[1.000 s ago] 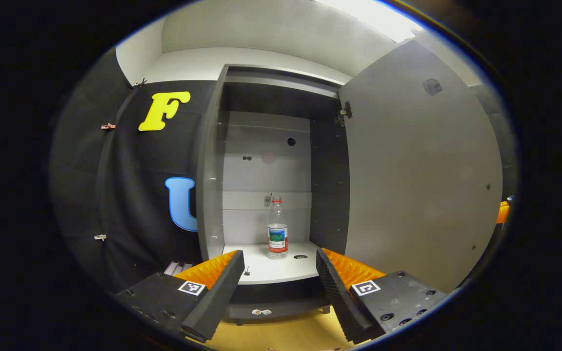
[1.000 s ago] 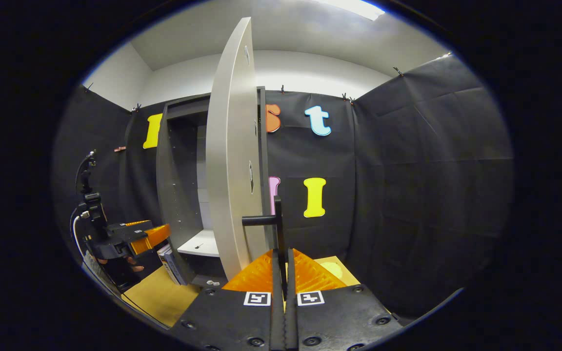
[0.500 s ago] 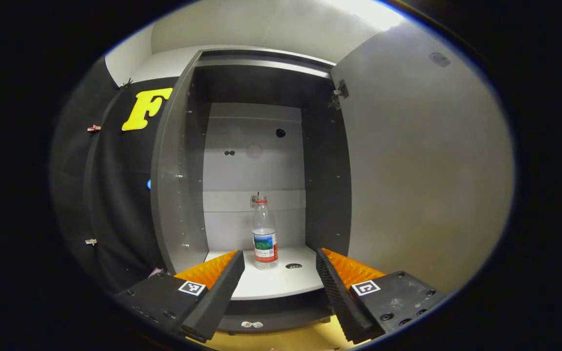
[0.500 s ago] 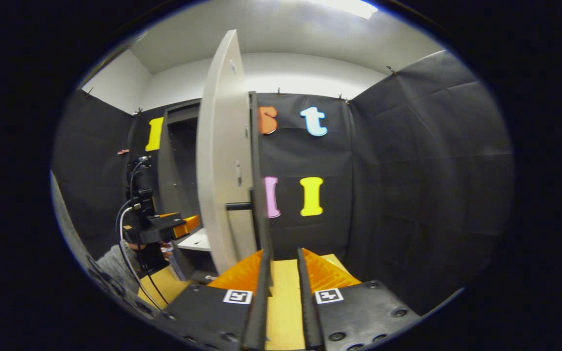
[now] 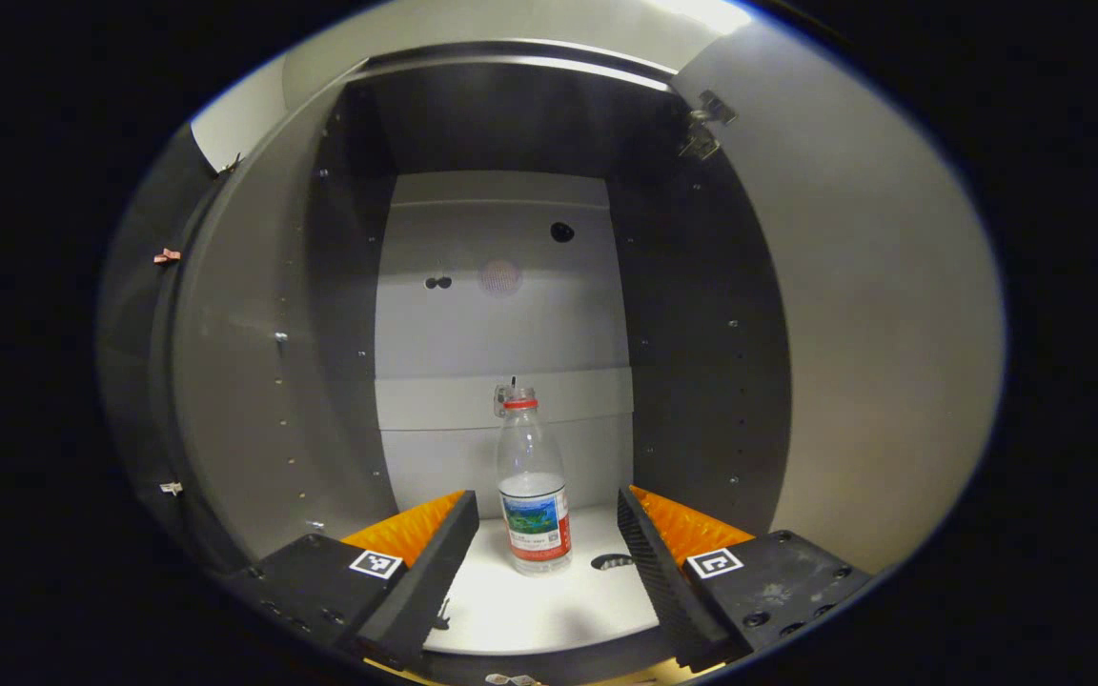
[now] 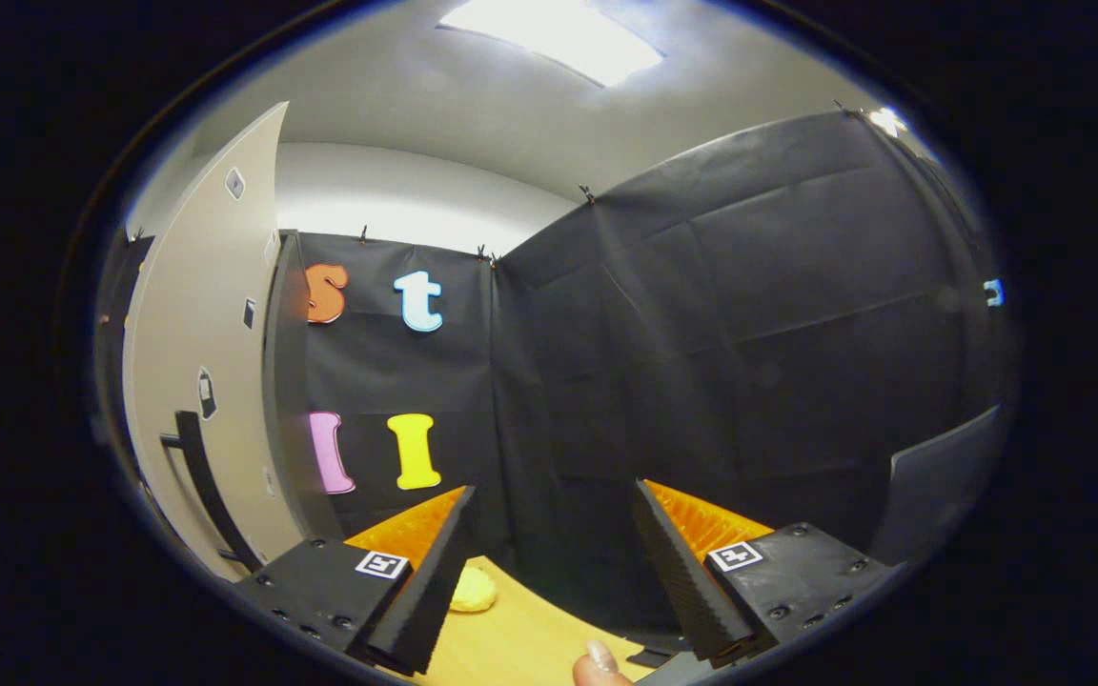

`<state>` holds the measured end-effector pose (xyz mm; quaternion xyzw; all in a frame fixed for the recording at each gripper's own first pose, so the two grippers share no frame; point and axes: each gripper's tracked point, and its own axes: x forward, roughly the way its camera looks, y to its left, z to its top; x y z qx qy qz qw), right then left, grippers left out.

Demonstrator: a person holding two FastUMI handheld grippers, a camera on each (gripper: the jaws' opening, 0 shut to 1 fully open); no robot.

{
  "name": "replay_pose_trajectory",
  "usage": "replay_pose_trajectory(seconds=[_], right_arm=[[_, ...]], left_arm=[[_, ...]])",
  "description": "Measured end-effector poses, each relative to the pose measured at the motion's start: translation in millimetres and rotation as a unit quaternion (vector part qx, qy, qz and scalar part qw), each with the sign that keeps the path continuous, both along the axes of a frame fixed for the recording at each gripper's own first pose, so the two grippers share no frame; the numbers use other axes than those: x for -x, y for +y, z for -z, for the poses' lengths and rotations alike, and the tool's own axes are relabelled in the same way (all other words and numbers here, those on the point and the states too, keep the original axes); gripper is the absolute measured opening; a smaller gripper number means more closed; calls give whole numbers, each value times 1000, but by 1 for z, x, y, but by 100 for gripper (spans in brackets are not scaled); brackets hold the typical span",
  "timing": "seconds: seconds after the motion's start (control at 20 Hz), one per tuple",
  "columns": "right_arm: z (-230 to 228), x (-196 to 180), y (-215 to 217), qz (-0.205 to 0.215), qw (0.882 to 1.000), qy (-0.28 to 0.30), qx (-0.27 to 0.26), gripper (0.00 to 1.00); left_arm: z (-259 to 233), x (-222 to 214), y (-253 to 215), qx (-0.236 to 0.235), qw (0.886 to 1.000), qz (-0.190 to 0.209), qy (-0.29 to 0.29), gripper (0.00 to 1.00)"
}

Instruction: Open the cabinet door with the right hand, grasp the bottle in the cabinet with the left hand and place it on the coaster, then close the cabinet door with the right hand.

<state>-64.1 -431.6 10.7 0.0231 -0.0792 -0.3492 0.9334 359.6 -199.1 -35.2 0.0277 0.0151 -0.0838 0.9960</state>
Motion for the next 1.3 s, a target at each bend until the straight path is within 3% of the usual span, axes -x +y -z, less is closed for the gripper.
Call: replay_pose_trajectory(seconds=[0.05, 0.25, 0.5, 0.85, 0.9, 1.1, 1.3], right_arm=[[-1, -8, -8, 9, 1000, 3, 19, 97], [13, -36, -16, 26, 995, 52, 82, 97], [33, -78, -21, 15, 993, 87, 73, 94], [40, -93, -22, 2, 994, 91, 56, 97], [40, -92, -20, -3, 993, 96, 62, 96], [36, -93, -8, -19, 991, 105, 84, 94], [41, -90, 24, -52, 988, 113, 87, 97]], left_arm=[[5, -13, 0, 0, 1000, -4, 5, 89], [30, -58, 1, -10, 1000, -15, 24, 90], [48, -101, 5, 6, 999, -26, 45, 90], [50, -127, 0, 3, 999, -22, 44, 90], [50, -121, 2, 4, 999, -26, 46, 80], [33, -90, 7, 21, 999, -21, 38, 78], [4, -32, 12, 36, 999, 6, 21, 78]])
